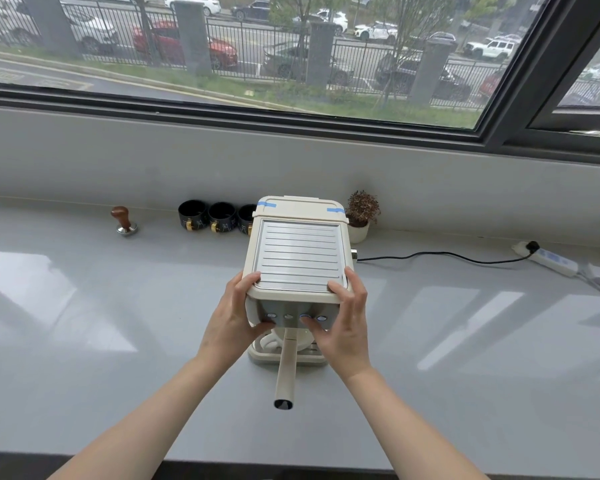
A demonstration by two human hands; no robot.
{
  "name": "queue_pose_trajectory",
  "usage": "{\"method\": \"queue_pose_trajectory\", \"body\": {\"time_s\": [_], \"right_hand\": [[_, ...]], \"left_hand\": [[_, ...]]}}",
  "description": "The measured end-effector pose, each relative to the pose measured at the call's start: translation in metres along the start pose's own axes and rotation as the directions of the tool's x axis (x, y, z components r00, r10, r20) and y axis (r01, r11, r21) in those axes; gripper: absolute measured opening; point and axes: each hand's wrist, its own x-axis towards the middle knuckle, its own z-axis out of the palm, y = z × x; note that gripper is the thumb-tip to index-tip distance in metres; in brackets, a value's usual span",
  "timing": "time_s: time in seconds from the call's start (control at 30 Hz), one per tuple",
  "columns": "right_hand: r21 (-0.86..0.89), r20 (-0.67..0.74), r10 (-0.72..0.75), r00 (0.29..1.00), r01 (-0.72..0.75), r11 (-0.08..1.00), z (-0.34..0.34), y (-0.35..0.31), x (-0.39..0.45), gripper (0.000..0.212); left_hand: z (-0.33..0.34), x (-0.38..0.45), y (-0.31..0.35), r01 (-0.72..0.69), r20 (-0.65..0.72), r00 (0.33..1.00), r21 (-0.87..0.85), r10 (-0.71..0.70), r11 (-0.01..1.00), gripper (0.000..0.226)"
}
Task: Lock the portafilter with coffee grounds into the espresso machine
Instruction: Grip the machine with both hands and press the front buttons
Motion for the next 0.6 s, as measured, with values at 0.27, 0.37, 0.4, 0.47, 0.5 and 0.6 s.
{"method": "queue_pose_trajectory", "body": {"time_s": [0.27, 0.37, 0.4, 0.47, 0.5, 0.6], "right_hand": [[-0.069, 0.024, -0.019, 1.000, 0.021, 0.997, -0.0019, 0.0025, 0.0003, 0.073], [-0.073, 0.030, -0.024, 0.999, 0.026, 0.997, -0.0027, 0.0022, 0.0004, 0.074], [-0.075, 0.038, -0.025, 0.999, 0.028, 0.997, -0.0033, 0.0023, 0.0002, 0.075], [-0.074, 0.061, -0.031, 0.998, 0.035, 0.997, -0.0047, 0.0037, 0.0001, 0.076], [-0.079, 0.073, -0.036, 0.997, 0.042, 0.996, -0.0056, 0.0045, 0.0001, 0.077], [-0.091, 0.096, -0.046, 0.994, 0.055, 0.994, -0.0078, 0.0057, 0.0003, 0.077]], "left_hand": [[-0.0005, -0.0008, 0.0010, -0.006, 0.000, 1.000, 0.002, 0.006, 1.000, 0.100], [-0.0007, -0.0011, 0.0007, -0.007, 0.001, 1.000, 0.007, 0.007, 1.000, 0.099], [-0.0006, -0.0013, 0.0007, -0.001, -0.001, 1.000, 0.007, 0.001, 1.000, 0.099], [-0.0004, -0.0017, 0.0012, 0.006, 0.000, 1.000, 0.006, -0.006, 1.000, 0.099], [-0.0004, -0.0018, 0.0013, 0.004, 0.000, 1.000, 0.009, -0.004, 1.000, 0.099], [-0.0016, -0.0020, 0.0014, 0.002, 0.004, 1.000, 0.010, -0.003, 1.000, 0.099]]}}
